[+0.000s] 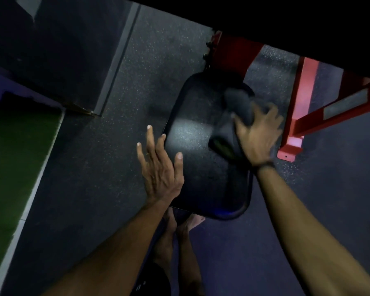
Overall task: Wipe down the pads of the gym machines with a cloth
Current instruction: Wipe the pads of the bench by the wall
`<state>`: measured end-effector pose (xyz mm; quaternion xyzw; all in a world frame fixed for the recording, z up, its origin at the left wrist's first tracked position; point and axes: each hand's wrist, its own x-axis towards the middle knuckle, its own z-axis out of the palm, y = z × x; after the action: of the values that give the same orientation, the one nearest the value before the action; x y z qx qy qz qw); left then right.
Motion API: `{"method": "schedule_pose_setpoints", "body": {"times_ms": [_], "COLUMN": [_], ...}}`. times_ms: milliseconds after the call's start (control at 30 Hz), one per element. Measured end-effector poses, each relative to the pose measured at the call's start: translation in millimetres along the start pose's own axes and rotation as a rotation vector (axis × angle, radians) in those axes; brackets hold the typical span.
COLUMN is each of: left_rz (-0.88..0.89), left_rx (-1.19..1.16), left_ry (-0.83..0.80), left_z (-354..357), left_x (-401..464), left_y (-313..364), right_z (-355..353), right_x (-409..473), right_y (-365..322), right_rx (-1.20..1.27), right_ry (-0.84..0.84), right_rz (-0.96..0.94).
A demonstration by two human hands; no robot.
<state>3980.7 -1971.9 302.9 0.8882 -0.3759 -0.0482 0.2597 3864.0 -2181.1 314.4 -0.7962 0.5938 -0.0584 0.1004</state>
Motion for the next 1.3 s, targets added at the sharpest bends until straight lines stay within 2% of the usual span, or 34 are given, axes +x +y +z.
{"method": "schedule_pose_setpoints", "body": {"times_ms": [33, 100, 133, 200, 267, 300, 367, 433, 500, 600, 667, 733, 800, 867, 900, 933, 1033, 1067, 1133, 1200, 1300], "left_rz": [0.005, -0.002, -0.006, -0.015, -0.012, -0.008, 0.006, 0.008, -0.001, -0.003, 0.001, -0.007, -0.024, -0.029, -0.030, -0.033, -0.037, -0.043, -0.050, -0.005, 0.089], "left_rx": [0.002, 0.004, 0.006, 0.010, 0.008, 0.007, 0.000, -0.012, -0.021, -0.027, -0.027, -0.020, -0.026, -0.047, -0.053, -0.058, -0.079, -0.081, -0.118, -0.166, -0.201], "left_ry": [0.000, 0.002, 0.010, 0.023, 0.014, 0.004, -0.011, -0.013, -0.012, -0.012, -0.006, 0.003, 0.019, 0.035, 0.042, 0.043, 0.030, 0.036, 0.057, 0.092, 0.092], "left_z": [0.4, 0.0, -0.8, -2.0, -2.0, -2.1, -1.6, -1.7, -1.3, -1.7, -2.0, -2.7, -3.5, -4.4, -4.2, -3.7, -1.9, -1.6, -4.6, -10.2, -21.9], "left_x": [0.5, -0.8, -0.6, -0.2, -0.2, -0.3, 0.5, 0.6, 1.2, -0.1, 0.9, 1.4, 1.6, 1.3, 1.7, 1.9, 1.6, 1.6, 1.3, -1.3, -8.2], "left_y": [-0.2, 0.2, 1.5, 2.3, 1.4, 0.7, 0.1, 0.5, 0.5, 0.2, 0.5, 0.5, 0.5, 1.2, 1.4, 0.7, -2.5, -3.1, -2.4, -2.9, -7.1], "right_z": [5.0, 11.3, 14.1, 18.9, 15.9, 11.7, -0.9, -10.8, -6.9, 7.6, 15.0, 25.9, 31.7, 28.7, 24.5, 21.6, 20.4, 20.7, 18.5, 10.9, -0.3], "right_x": [23.2, 51.5, 53.9, 29.9, -19.4, -45.0, -86.0, -95.0, -62.7, 15.7, 52.8, 50.2, 18.1, -1.0, 9.4, 25.6, 67.7, 59.3, 4.4, -67.8, -84.7], "right_y": [-14.4, -53.1, -71.9, -97.1, -93.7, -82.0, -48.1, -18.2, -9.9, -50.6, -91.8, -126.9, -141.8, -126.1, -115.5, -107.4, -109.0, -118.1, -126.3, -112.3, -72.3], "right_rx": [0.032, -0.054, -0.107, -0.146, -0.120, -0.067, 0.005, -0.026, -0.101, -0.143, -0.126, -0.161, -0.187, -0.154, -0.150, -0.169, -0.200, -0.197, -0.112, -0.005, 0.042], "right_ry": [0.021, 0.009, 0.008, -0.036, -0.072, -0.092, -0.138, -0.121, -0.063, 0.042, 0.027, -0.029, -0.072, -0.110, -0.128, -0.139, -0.055, -0.040, -0.038, -0.138, -0.286], "right_rz": [0.131, 0.204, 0.142, -0.129, -0.397, -0.480, -0.526, -0.459, -0.288, -0.012, 0.026, -0.102, -0.367, -0.650, -0.730, -0.708, -0.277, -0.228, -0.410, -0.667, -0.806]}}
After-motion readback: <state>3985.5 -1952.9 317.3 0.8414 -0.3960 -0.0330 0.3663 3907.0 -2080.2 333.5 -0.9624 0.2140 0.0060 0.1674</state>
